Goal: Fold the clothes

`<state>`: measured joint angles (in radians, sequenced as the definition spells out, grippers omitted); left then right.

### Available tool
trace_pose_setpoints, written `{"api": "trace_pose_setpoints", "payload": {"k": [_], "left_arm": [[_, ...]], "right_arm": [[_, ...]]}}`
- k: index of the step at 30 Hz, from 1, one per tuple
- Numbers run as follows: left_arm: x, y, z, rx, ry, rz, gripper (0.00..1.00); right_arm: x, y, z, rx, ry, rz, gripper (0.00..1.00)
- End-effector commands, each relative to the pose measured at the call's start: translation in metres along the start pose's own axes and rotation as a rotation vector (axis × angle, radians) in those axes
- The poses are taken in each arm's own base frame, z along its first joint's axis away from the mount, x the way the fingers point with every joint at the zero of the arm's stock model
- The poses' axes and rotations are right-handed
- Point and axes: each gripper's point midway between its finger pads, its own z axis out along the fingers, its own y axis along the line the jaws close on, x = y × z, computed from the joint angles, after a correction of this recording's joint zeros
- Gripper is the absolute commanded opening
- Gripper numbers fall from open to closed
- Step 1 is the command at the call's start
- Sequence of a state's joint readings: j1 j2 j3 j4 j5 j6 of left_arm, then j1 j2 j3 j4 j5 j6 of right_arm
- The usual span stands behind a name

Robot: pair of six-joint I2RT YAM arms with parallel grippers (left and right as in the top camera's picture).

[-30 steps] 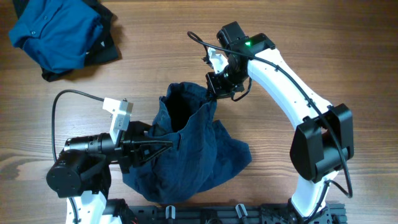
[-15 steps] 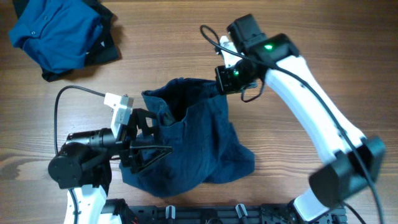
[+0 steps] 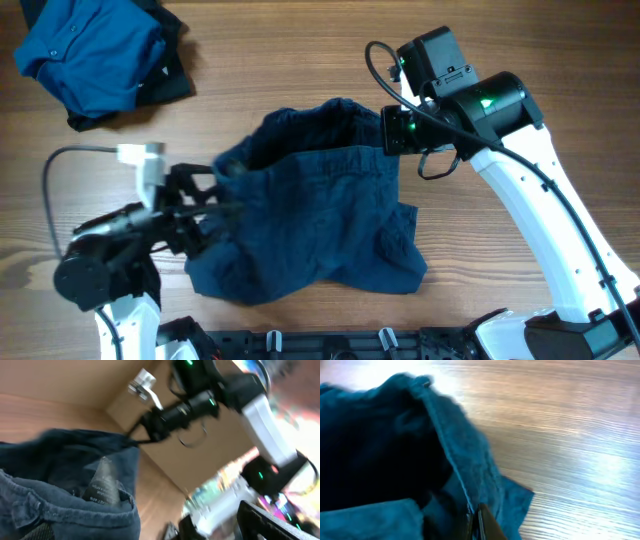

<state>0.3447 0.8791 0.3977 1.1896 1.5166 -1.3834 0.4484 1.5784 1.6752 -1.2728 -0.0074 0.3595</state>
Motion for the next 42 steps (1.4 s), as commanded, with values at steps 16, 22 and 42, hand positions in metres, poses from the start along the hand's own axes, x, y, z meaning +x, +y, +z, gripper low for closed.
{"api": "trace_pose_setpoints", "payload": {"k": [16, 22, 42], "left_arm": [[-0.038, 0.026, -0.054, -0.207, -0.215, -0.172, 1.00], [-0.037, 0.025, -0.054, -0.203, -0.210, -0.201, 1.00], [-0.030, 0.019, -0.040, -0.157, -0.156, -0.203, 1.00]], "right_arm": [[-0.007, -0.010, -0.055, 0.001, -0.175, 0.116, 0.04], [-0.002, 0.015, -0.050, -0.128, -0.122, 0.045, 0.14], [-0.003, 0.069, 0.047, -0.237, 0.098, -0.071, 0.39]]}}
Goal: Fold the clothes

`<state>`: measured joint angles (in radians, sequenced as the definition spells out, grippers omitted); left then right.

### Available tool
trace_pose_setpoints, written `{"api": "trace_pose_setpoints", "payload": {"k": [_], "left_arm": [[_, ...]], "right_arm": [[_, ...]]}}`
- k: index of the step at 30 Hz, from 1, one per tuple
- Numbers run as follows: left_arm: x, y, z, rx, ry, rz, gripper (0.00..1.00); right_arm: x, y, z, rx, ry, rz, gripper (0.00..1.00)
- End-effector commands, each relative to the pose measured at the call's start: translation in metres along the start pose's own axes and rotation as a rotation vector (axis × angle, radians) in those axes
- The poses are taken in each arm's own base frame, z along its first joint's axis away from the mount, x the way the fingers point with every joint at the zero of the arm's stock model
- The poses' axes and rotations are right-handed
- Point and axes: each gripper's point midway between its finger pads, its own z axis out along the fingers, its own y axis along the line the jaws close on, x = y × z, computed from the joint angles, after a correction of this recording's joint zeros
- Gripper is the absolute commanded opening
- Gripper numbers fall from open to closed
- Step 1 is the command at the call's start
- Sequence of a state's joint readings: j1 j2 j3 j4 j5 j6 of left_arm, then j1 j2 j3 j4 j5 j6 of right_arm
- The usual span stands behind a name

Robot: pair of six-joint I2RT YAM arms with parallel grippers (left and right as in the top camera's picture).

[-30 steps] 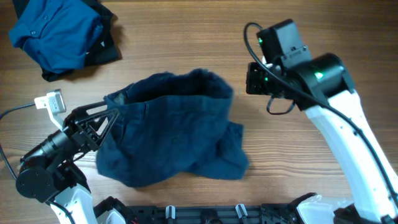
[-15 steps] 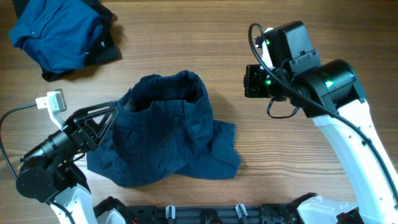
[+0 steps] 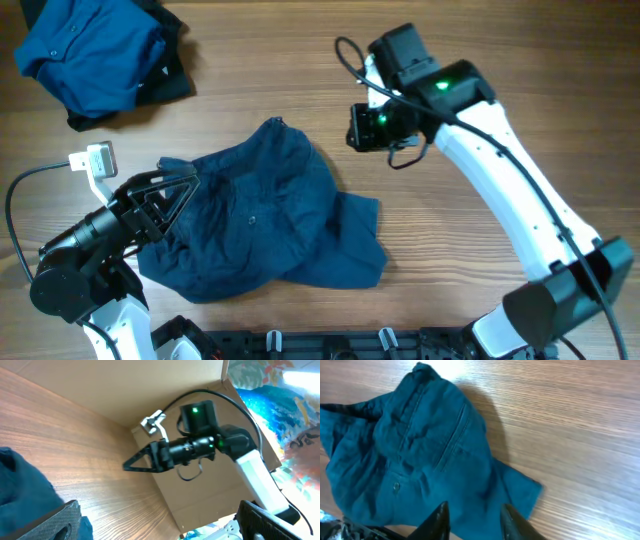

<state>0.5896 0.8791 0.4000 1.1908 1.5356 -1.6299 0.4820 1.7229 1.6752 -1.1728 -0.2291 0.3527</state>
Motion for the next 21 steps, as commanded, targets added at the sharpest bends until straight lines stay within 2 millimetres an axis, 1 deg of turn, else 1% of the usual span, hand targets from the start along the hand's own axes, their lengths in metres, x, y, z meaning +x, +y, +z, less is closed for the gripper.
{"api": "trace_pose_setpoints", "payload": {"k": [1, 2, 3, 7, 12, 14, 18, 21], "left_arm": [[-0.003, -0.009, 0.001, 0.003, 0.009, 0.033, 1.00], [-0.004, -0.009, 0.001, 0.003, 0.008, 0.033, 1.00], [-0.004, -0.009, 0.001, 0.003, 0.008, 0.032, 1.00], [-0.005, -0.007, 0.000, 0.000, 0.004, 0.026, 1.00], [-0.012, 0.004, -0.004, -0.015, -0.018, -0.011, 1.00], [-0.016, 0.011, -0.006, -0.022, -0.028, -0.035, 1.00], [-0.027, 0.034, -0.013, -0.040, -0.059, -0.093, 1.00], [-0.033, 0.050, -0.017, -0.052, -0.079, -0.075, 0.99]], "right_arm": [[-0.008, 0.019, 0.001, -0.039, -0.038, -0.051, 0.44], [-0.010, 0.022, 0.001, -0.045, -0.049, -0.059, 0.51], [-0.011, 0.024, 0.002, -0.049, -0.055, -0.064, 0.53], [-0.013, 0.031, 0.003, -0.063, -0.065, -0.063, 0.56], [-0.013, 0.047, 0.009, -0.112, -0.063, -0.084, 0.58], [-0.012, 0.053, 0.016, -0.125, -0.053, -0.096, 0.58], [0.000, 0.066, 0.040, -0.115, 0.002, -0.157, 0.58], [0.009, 0.067, 0.056, -0.037, 0.023, -0.189, 0.57]]}}
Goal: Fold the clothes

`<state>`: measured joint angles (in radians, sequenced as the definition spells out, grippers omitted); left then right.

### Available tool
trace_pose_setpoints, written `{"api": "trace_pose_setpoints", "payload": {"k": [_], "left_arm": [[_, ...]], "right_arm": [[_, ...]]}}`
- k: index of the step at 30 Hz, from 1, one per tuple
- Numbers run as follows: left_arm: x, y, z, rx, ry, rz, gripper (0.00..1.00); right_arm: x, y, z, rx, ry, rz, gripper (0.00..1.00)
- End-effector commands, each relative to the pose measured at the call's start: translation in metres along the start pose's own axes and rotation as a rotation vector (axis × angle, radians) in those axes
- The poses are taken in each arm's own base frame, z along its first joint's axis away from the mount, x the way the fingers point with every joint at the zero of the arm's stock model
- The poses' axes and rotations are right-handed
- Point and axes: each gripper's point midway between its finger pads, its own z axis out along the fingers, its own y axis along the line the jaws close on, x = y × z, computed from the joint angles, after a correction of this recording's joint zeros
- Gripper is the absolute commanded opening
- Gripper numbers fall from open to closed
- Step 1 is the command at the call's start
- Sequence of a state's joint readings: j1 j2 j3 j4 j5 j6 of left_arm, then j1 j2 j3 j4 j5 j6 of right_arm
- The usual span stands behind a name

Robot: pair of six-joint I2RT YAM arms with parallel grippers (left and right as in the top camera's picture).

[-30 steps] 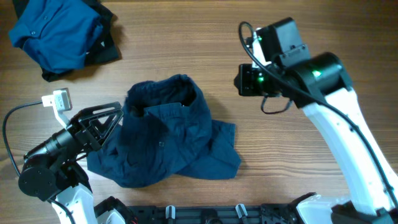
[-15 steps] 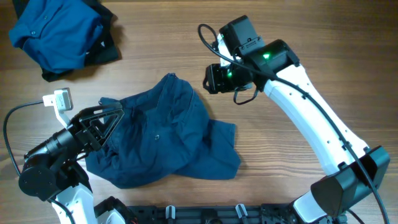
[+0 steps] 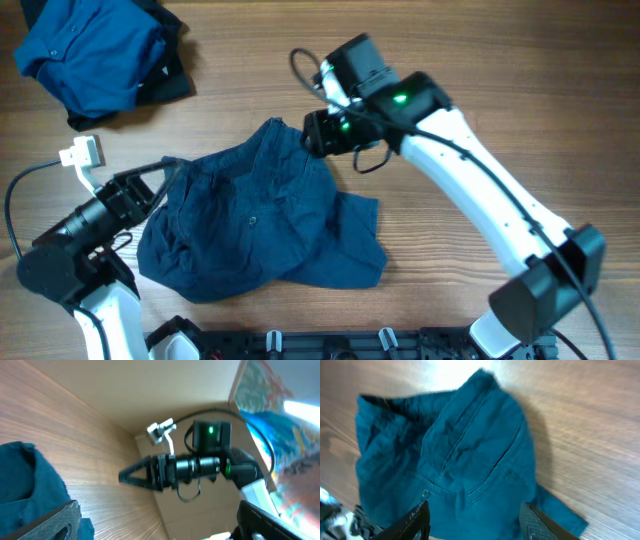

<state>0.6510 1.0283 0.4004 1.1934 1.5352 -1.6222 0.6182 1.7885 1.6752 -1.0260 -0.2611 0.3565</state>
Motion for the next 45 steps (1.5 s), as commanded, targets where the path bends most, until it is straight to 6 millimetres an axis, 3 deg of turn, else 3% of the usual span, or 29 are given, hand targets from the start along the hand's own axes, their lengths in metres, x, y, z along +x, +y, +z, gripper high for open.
{"api": "trace_pose_setpoints", "payload": {"k": [1, 3, 9, 14, 19, 23, 29, 38, 45], "left_arm": [[-0.019, 0.015, -0.006, -0.017, -0.034, 0.058, 1.00], [-0.023, 0.026, -0.009, -0.023, -0.046, 0.043, 1.00], [-0.032, 0.054, -0.015, -0.036, -0.067, -0.025, 1.00], [-0.034, 0.068, -0.015, -0.036, -0.068, -0.080, 1.00], [-0.034, 0.069, -0.015, -0.036, -0.068, -0.083, 1.00], [-0.034, 0.069, -0.015, -0.036, -0.068, -0.083, 0.99], [-0.034, 0.069, -0.015, -0.036, -0.068, -0.083, 1.00], [-0.033, 0.069, -0.015, -0.037, -0.059, -0.055, 1.00], [-0.031, 0.068, -0.015, -0.035, -0.049, -0.055, 1.00]], "right_arm": [[0.014, 0.004, 0.029, 0.120, 0.048, -0.063, 0.57], [0.020, 0.004, 0.031, 0.204, 0.035, -0.072, 0.57], [0.037, 0.033, 0.040, 0.321, -0.011, -0.190, 0.59], [0.046, 0.049, 0.063, 0.339, -0.012, -0.235, 0.59], [0.047, 0.033, 0.089, 0.420, 0.008, -0.243, 0.57], [0.040, 0.028, 0.091, 0.468, -0.024, -0.253, 0.58], [0.040, 0.036, 0.093, 0.456, -0.048, -0.240, 0.57], [0.051, 0.075, 0.100, 0.392, -0.090, -0.309, 0.61], [0.037, 0.064, 0.097, 0.441, -0.142, -0.275, 0.61]]}}
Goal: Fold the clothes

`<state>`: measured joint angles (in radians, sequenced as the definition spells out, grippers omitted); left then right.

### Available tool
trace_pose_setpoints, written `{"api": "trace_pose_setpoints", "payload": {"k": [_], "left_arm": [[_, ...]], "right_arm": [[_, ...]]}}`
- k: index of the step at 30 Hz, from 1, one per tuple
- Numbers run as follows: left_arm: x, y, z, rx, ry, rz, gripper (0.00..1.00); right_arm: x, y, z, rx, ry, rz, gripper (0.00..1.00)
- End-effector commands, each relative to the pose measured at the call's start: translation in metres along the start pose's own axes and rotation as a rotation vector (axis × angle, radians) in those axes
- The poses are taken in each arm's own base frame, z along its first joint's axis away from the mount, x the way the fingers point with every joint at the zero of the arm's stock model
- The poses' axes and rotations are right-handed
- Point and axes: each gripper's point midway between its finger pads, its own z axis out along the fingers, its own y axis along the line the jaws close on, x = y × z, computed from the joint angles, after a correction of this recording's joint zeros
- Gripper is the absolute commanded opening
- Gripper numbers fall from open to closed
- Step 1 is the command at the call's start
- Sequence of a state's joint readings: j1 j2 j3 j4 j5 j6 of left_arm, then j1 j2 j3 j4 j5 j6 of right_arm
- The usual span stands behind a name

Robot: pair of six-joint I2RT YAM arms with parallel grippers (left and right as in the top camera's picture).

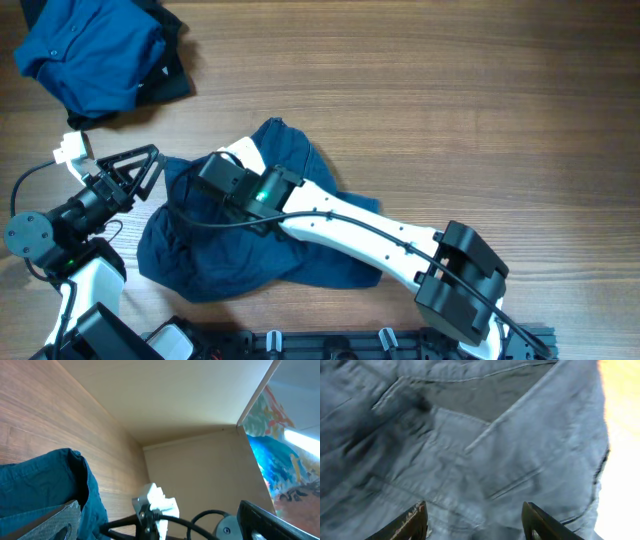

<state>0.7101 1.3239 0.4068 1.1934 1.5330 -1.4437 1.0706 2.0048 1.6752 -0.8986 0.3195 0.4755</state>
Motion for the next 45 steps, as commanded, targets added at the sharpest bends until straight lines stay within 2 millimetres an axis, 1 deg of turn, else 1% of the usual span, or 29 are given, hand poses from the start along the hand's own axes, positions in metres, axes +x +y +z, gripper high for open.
{"api": "trace_pose_setpoints", "payload": {"k": [1, 4, 12, 16, 18, 20, 21, 23, 24, 25, 26, 30, 32, 34, 35, 36, 38, 40, 41, 42, 43, 44, 45], "left_arm": [[-0.004, -0.004, -0.002, -0.001, 0.008, 0.055, 1.00], [-0.004, -0.004, -0.002, -0.001, 0.008, 0.055, 1.00], [-0.004, -0.004, -0.002, -0.001, 0.008, 0.055, 1.00], [-0.004, -0.004, -0.002, -0.001, 0.008, 0.055, 1.00], [-0.004, -0.004, -0.002, -0.001, 0.008, 0.055, 1.00], [-0.004, -0.004, -0.002, -0.001, 0.008, 0.054, 1.00], [-0.004, -0.004, -0.002, -0.001, 0.008, 0.055, 1.00], [-0.004, -0.004, -0.002, -0.001, 0.008, 0.055, 1.00], [-0.004, -0.004, -0.002, -0.001, 0.009, 0.055, 1.00], [-0.004, -0.004, -0.002, -0.001, 0.010, 0.055, 0.99], [-0.004, -0.004, -0.002, -0.001, 0.010, 0.055, 1.00], [-0.003, -0.004, -0.002, -0.001, 0.011, 0.055, 1.00], [-0.003, -0.004, -0.002, -0.001, 0.011, 0.055, 1.00], [-0.003, -0.004, -0.002, -0.001, 0.011, 0.055, 1.00], [-0.003, -0.004, -0.002, -0.001, 0.011, 0.058, 1.00], [-0.003, -0.004, -0.002, -0.001, 0.011, 0.060, 1.00], [-0.003, -0.004, -0.002, -0.001, 0.012, 0.069, 1.00], [-0.003, -0.004, -0.002, -0.001, 0.013, 0.069, 1.00], [-0.003, -0.004, -0.002, 0.000, 0.015, 0.069, 1.00], [-0.003, -0.004, -0.001, 0.000, 0.016, 0.070, 1.00], [-0.002, -0.004, 0.000, 0.002, 0.020, 0.070, 1.00], [-0.001, -0.005, 0.001, 0.004, 0.027, 0.074, 0.99], [0.002, -0.007, 0.004, 0.009, 0.038, 0.085, 1.00]], "right_arm": [[-0.010, -0.013, 0.003, 0.056, -0.032, 0.037, 0.61], [-0.008, -0.014, 0.007, 0.069, -0.025, 0.033, 0.60], [0.008, -0.013, 0.038, 0.116, 0.033, 0.005, 0.61], [0.009, -0.024, 0.046, 0.191, 0.027, -0.006, 0.60], [0.006, -0.031, 0.045, 0.227, 0.012, -0.010, 0.60], [0.004, -0.036, 0.044, 0.252, 0.000, -0.009, 0.52], [0.003, -0.038, 0.044, 0.259, -0.003, -0.007, 0.46], [0.002, -0.043, 0.045, 0.265, 0.003, 0.002, 0.26], [0.002, -0.046, 0.046, 0.268, 0.006, 0.005, 0.13], [0.003, -0.048, 0.046, 0.272, 0.011, 0.008, 0.07], [0.003, -0.050, 0.046, 0.275, 0.016, 0.008, 0.04], [0.006, -0.056, 0.046, 0.286, 0.031, 0.007, 0.04], [0.004, -0.059, 0.040, 0.295, 0.024, 0.008, 0.04], [-0.001, -0.061, 0.030, 0.293, 0.007, 0.014, 0.04], [-0.007, -0.064, 0.016, 0.288, -0.016, 0.025, 0.04], [-0.010, -0.066, 0.008, 0.285, -0.030, 0.032, 0.04], [-0.022, -0.071, -0.020, 0.269, -0.079, 0.060, 0.04], [-0.035, -0.078, -0.056, 0.238, -0.141, 0.094, 0.04], [-0.044, -0.084, -0.085, 0.210, -0.197, 0.123, 0.04], [-0.049, -0.087, -0.102, 0.194, -0.230, 0.140, 0.04], [-0.055, -0.093, -0.129, 0.167, -0.283, 0.168, 0.04], [-0.058, -0.098, -0.144, 0.151, -0.314, 0.184, 0.04], [-0.061, -0.104, -0.166, 0.131, -0.358, 0.206, 0.04]]}}
